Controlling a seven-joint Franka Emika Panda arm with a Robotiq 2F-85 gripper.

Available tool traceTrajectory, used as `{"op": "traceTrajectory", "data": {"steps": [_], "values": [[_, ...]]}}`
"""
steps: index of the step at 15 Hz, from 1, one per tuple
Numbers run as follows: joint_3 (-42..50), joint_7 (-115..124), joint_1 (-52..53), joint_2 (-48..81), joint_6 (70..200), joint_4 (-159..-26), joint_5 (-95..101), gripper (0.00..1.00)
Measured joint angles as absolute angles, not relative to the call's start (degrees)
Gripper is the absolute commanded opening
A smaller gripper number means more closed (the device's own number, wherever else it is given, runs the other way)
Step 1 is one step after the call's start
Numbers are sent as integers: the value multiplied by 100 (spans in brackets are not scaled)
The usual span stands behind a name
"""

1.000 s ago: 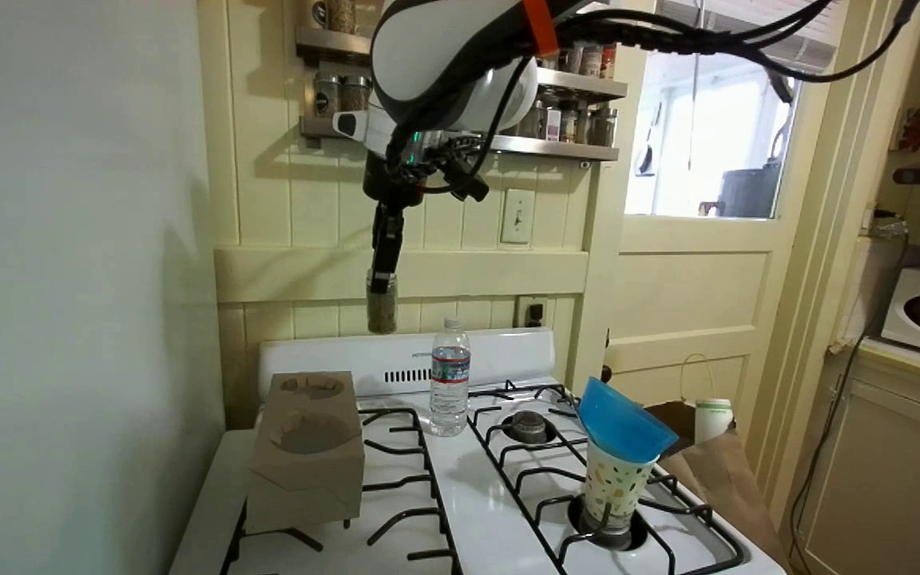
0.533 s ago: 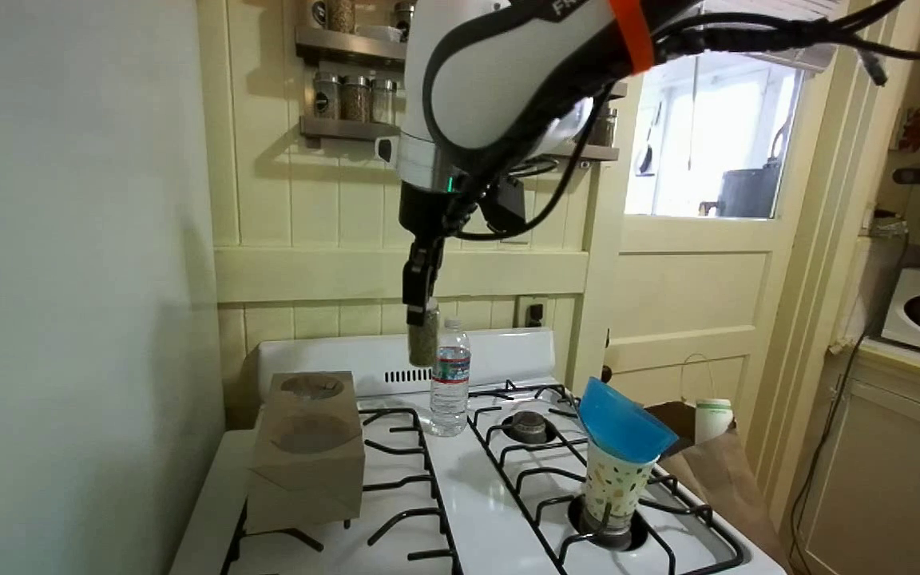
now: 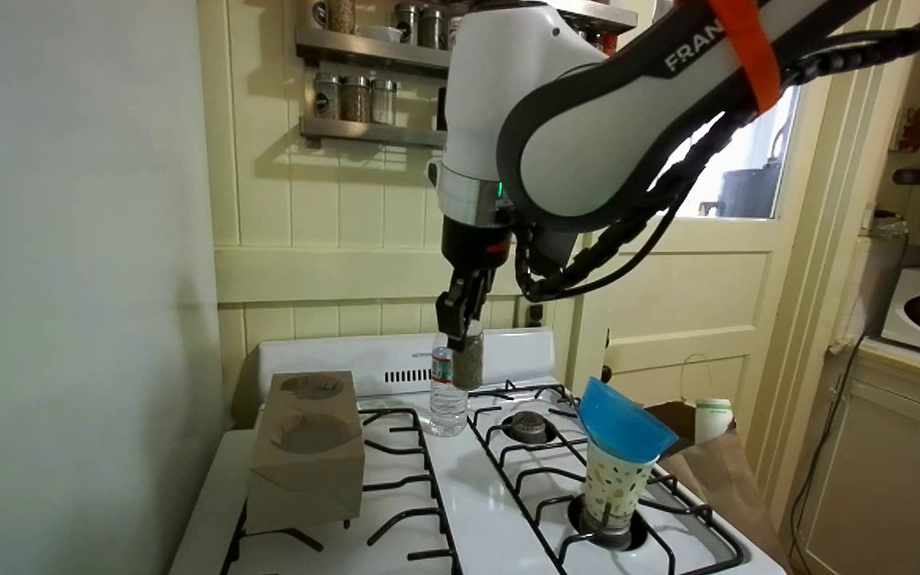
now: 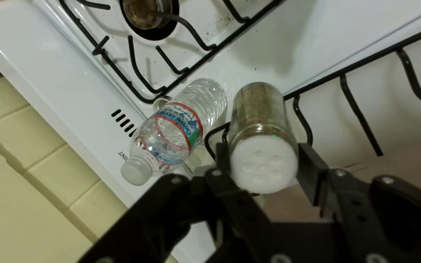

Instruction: Take the bottle out of the cup holder

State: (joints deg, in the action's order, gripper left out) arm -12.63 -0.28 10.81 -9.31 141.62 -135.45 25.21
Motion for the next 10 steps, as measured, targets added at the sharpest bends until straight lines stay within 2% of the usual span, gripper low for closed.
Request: {"op": "traceTrajectory", "data": {"steps": [1, 10], "values": [[-1263, -12, 1076, -943, 14178, -13567, 2530, 23], [-1262, -428, 1119, -553, 14172, -13696, 1490, 23]]}}
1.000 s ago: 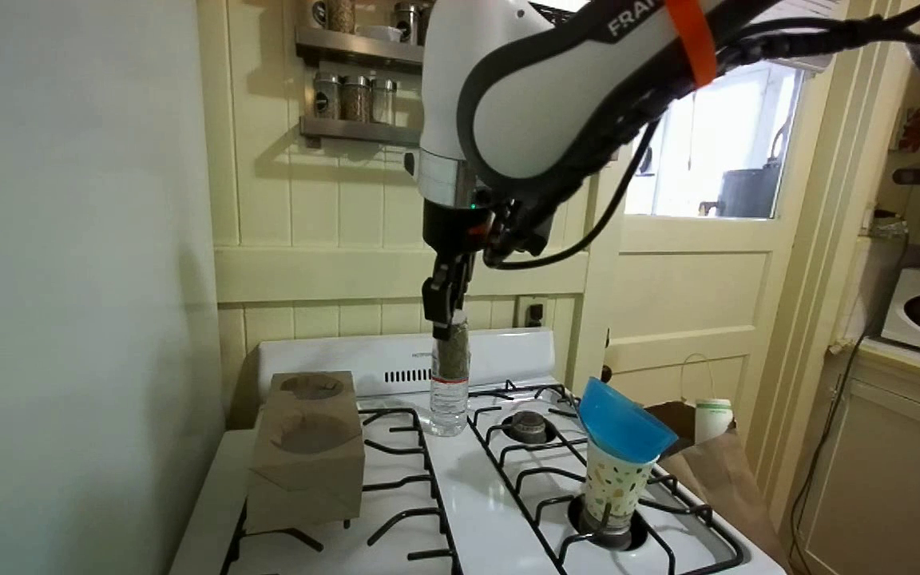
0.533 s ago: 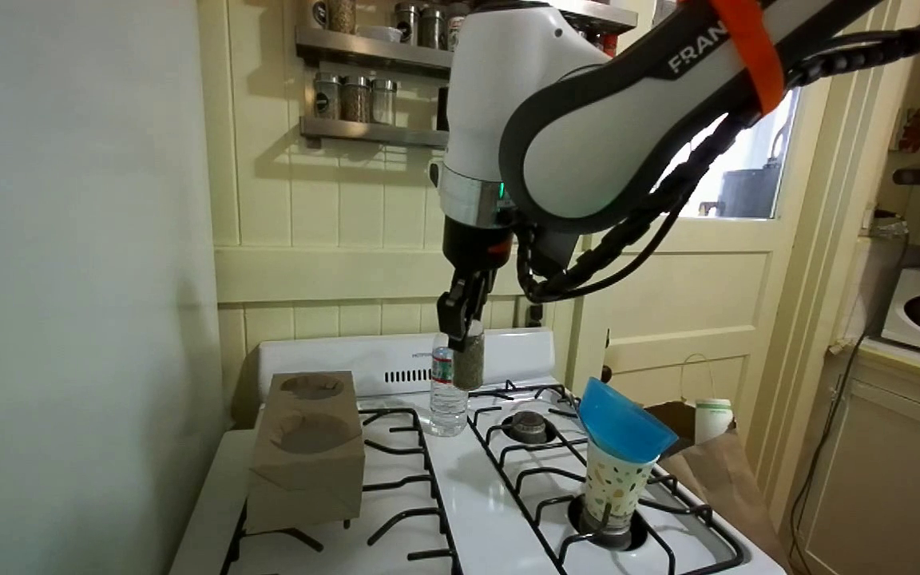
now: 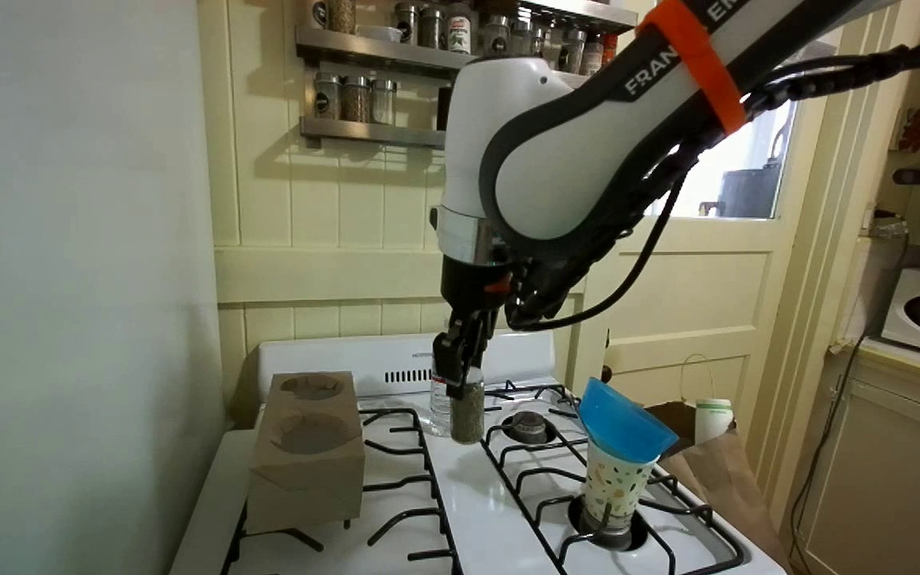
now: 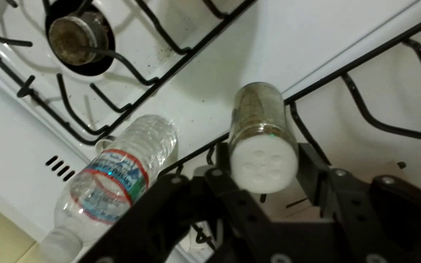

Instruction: Take the bottle out of the cup holder

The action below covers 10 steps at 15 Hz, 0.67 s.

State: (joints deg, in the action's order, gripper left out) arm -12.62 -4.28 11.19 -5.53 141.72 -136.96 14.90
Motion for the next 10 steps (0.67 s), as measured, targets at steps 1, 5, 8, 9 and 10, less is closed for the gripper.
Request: {"op": "traceTrajectory", "data": {"steps": [1, 5, 8, 9, 10], "values": [[-1262, -471, 1126, -522, 14164, -13756, 1348, 23], [-1262, -485, 1130, -504, 14154, -14002, 1203, 23], [-1260, -485, 1129, -500, 14154, -14156, 1234, 23], [-1259, -487, 1129, -494, 14154, -14200, 1235, 23], [-1259, -493, 1129, -488, 14154, -14238, 1241, 23]]}}
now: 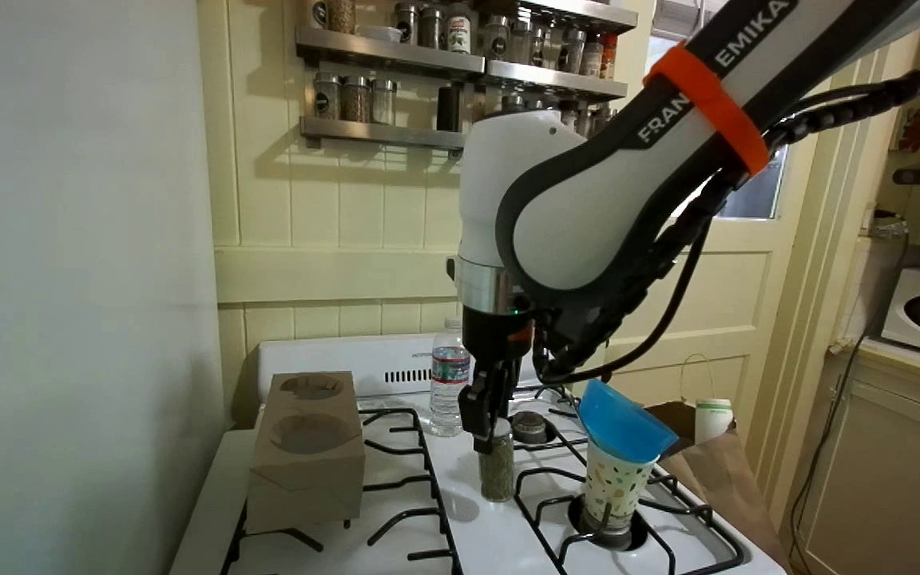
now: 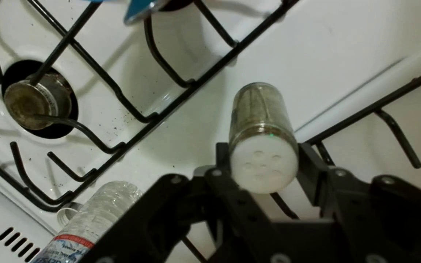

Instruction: Take the bottle out of the cup holder

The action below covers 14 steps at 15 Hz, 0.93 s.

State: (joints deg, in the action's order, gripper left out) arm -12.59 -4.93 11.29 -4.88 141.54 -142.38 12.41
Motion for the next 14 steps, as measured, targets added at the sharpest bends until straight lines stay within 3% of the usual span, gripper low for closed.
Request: {"op": "traceTrajectory", "data": {"steps": [14], "values": [[-1228, -607, 1126, 27, 14840, -14294, 2039, 23]]}}
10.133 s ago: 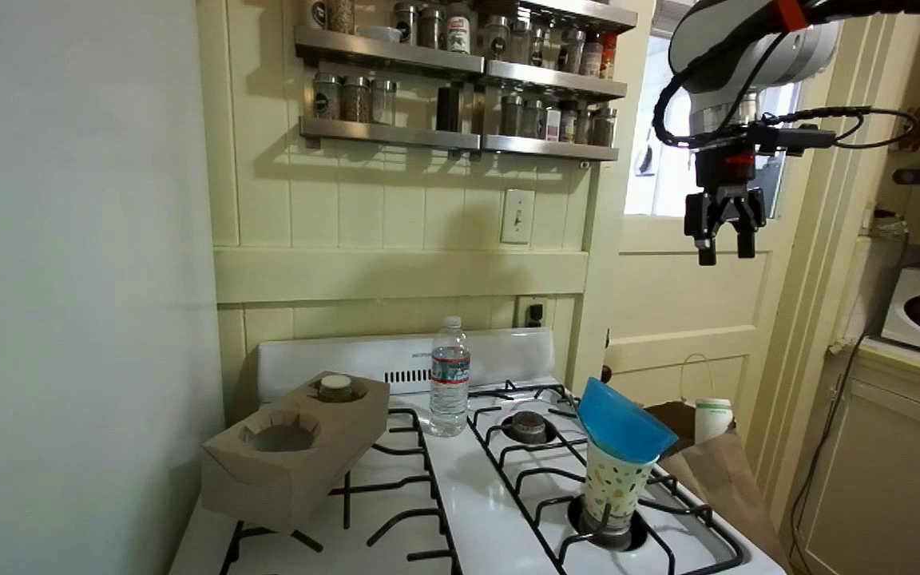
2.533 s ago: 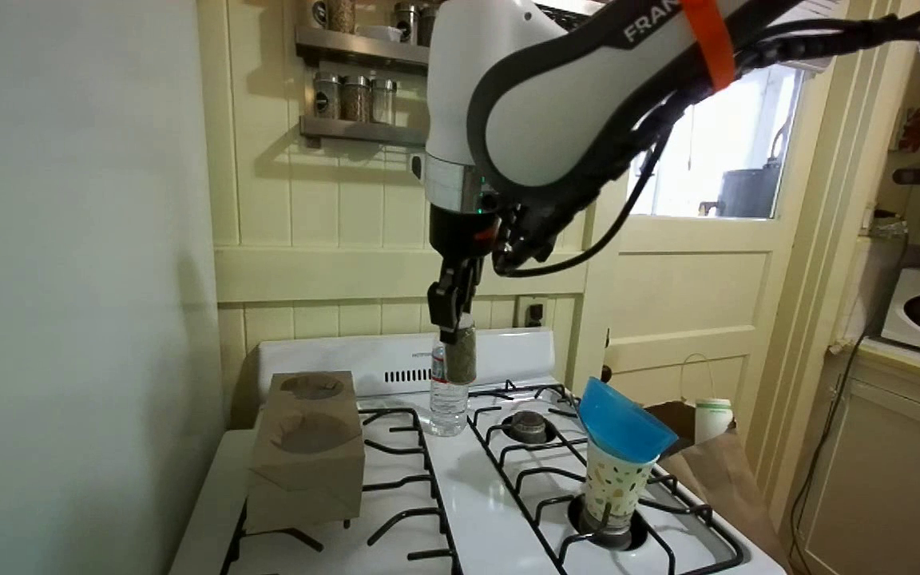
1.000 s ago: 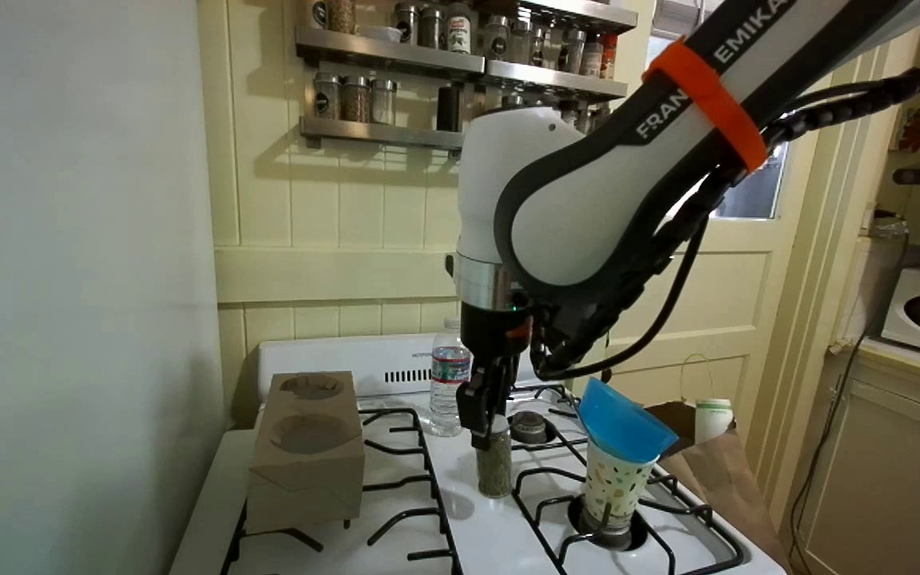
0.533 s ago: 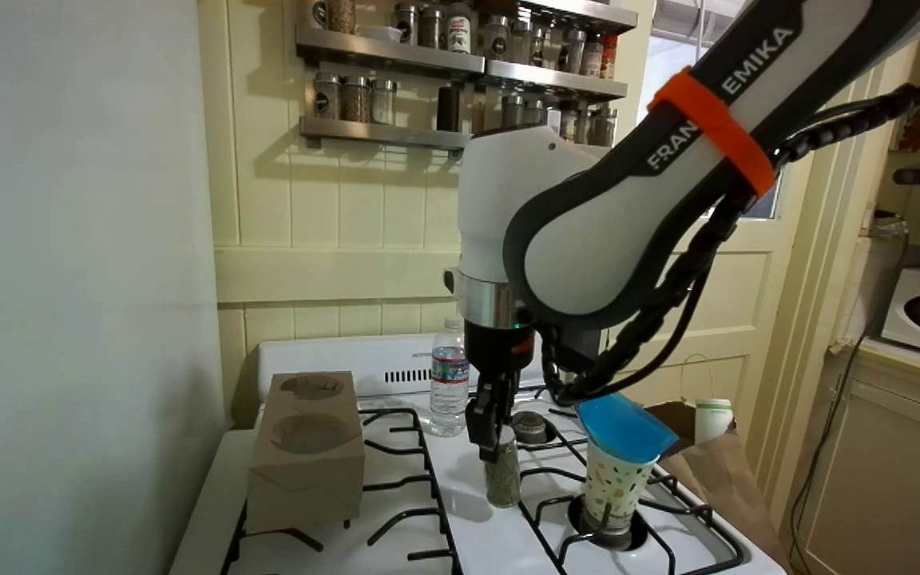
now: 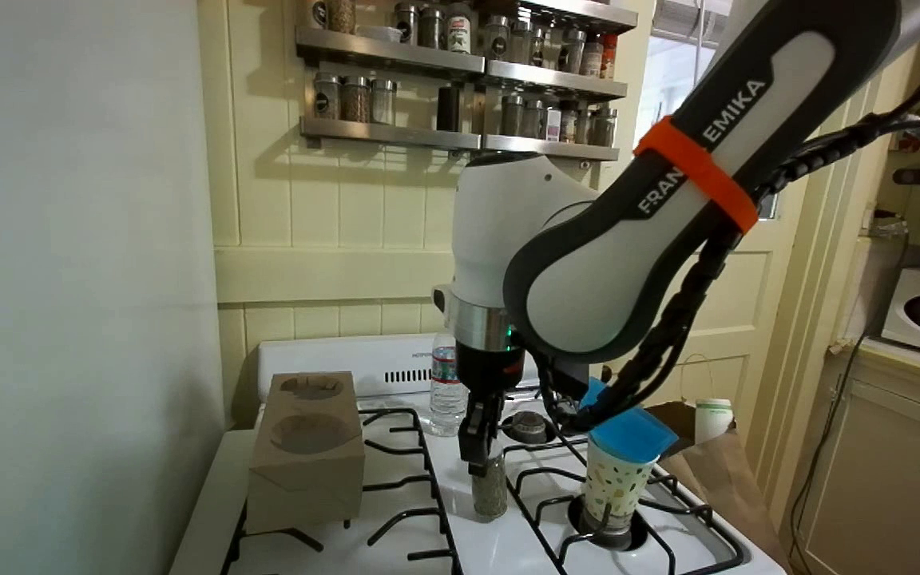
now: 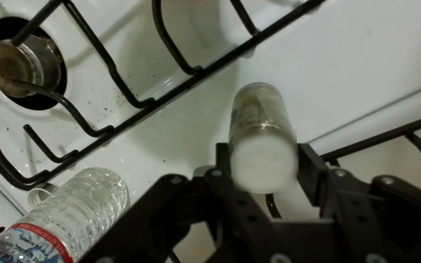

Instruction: Take the bottle out of the cup holder

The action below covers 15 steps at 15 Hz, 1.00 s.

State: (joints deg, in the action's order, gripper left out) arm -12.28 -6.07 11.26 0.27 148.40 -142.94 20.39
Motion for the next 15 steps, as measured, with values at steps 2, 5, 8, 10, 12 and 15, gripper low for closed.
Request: {"op": "traceTrajectory", "data": {"steps": [2, 5, 8, 10, 12, 15], "values": [[-1219, -610, 1126, 82, 14919, -14293, 2079, 23], [-1208, -612, 1126, 123, 15003, -14292, 2113, 74], [-1206, -684, 1126, 133, 15074, -14291, 2113, 96], [-1206, -750, 1126, 134, 15078, -14291, 2109, 100], [-1206, -849, 1126, 133, 15079, -14290, 2053, 100], [-1220, -1028, 1130, 34, 15077, -14252, 1721, 100]]}}
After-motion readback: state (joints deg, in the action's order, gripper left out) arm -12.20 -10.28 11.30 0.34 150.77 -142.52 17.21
